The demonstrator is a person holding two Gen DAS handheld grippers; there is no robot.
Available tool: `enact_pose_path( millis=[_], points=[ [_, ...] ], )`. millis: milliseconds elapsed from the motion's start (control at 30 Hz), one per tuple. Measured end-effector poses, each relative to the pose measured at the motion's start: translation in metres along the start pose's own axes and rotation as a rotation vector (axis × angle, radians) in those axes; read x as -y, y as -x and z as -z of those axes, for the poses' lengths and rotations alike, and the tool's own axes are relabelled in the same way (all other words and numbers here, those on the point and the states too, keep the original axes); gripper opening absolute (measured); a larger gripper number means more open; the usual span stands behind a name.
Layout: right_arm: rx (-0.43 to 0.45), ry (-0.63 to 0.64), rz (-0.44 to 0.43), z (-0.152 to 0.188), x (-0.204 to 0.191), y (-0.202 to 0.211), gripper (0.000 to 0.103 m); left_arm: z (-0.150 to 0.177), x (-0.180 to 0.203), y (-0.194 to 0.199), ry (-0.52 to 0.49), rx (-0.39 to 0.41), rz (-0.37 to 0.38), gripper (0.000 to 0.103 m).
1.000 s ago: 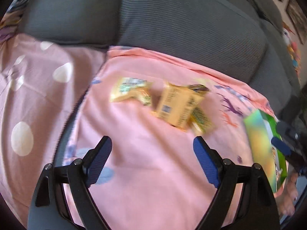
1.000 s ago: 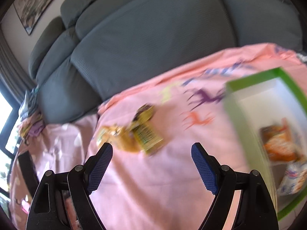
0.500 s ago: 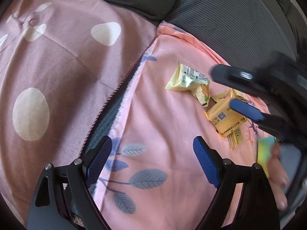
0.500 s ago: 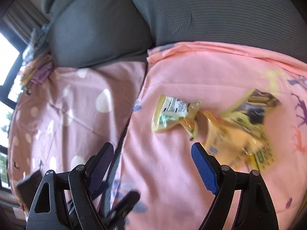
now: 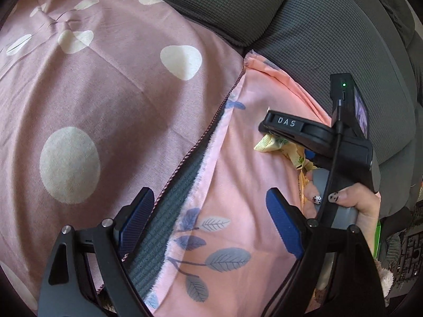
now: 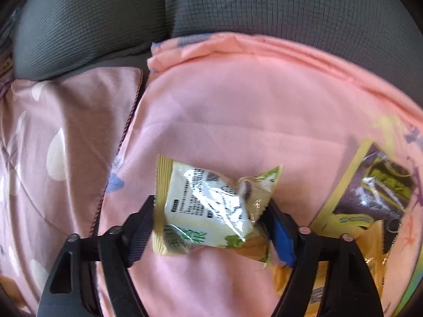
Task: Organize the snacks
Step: 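Move the right gripper back to the snacks and grasp the pale green bag, then lift the pale green bag with the right gripper and carry it toward the box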
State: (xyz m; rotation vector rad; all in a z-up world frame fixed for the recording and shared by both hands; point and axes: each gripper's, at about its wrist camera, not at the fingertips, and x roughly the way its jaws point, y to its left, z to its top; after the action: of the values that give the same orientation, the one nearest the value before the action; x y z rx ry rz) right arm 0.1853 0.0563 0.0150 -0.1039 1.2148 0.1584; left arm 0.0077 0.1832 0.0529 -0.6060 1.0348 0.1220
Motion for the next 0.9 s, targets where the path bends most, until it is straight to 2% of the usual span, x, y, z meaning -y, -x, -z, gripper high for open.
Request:
enact_pose_path(
  millis=[67, 133, 267, 433, 500, 633, 800, 833, 900],
  points=[
    [0.015, 0.010, -0.008, 0.006, 0.002, 0.008, 0.056, 0.002, 0.001, 0.001, -0.007, 0.004, -0.005, 0.087],
    [0.011, -0.006, -0.044, 0.014, 0.008, 0.021, 0.051, 0.002, 0.002, 0.002, -0.010, 0.006, -0.004, 0.087],
    [0.076, -0.003, -0.150, 0.036, 0.018, 0.069, 0.051, 0.003, 0.004, 0.004, -0.006, 0.018, -0.005, 0.087],
    [0.204, 0.017, -0.208, 0.084, 0.044, 0.136, 0.051, 0.003, 0.006, 0.002, 0.002, 0.033, -0.008, 0.086],
    [0.207, 0.022, -0.204, 0.097, 0.049, 0.136, 0.051, 0.005, 0.009, 0.000, 0.000, 0.024, -0.009, 0.085],
    [0.139, -0.013, -0.121, 0.135, 0.077, 0.113, 0.051, 0.013, 0.024, -0.006, -0.043, 0.012, -0.010, 0.084],
    [0.010, -0.094, -0.053, 0.154, 0.117, 0.080, 0.051, 0.026, 0.052, -0.017, -0.133, -0.031, 0.035, 0.082],
    [0.013, -0.110, -0.063, 0.155, 0.125, 0.079, 0.051, 0.029, 0.057, -0.020, -0.147, -0.043, 0.045, 0.082],
    [0.015, -0.130, -0.105, 0.155, 0.132, 0.080, 0.058, 0.035, 0.066, -0.025, -0.175, -0.072, 0.067, 0.082]
  ],
)
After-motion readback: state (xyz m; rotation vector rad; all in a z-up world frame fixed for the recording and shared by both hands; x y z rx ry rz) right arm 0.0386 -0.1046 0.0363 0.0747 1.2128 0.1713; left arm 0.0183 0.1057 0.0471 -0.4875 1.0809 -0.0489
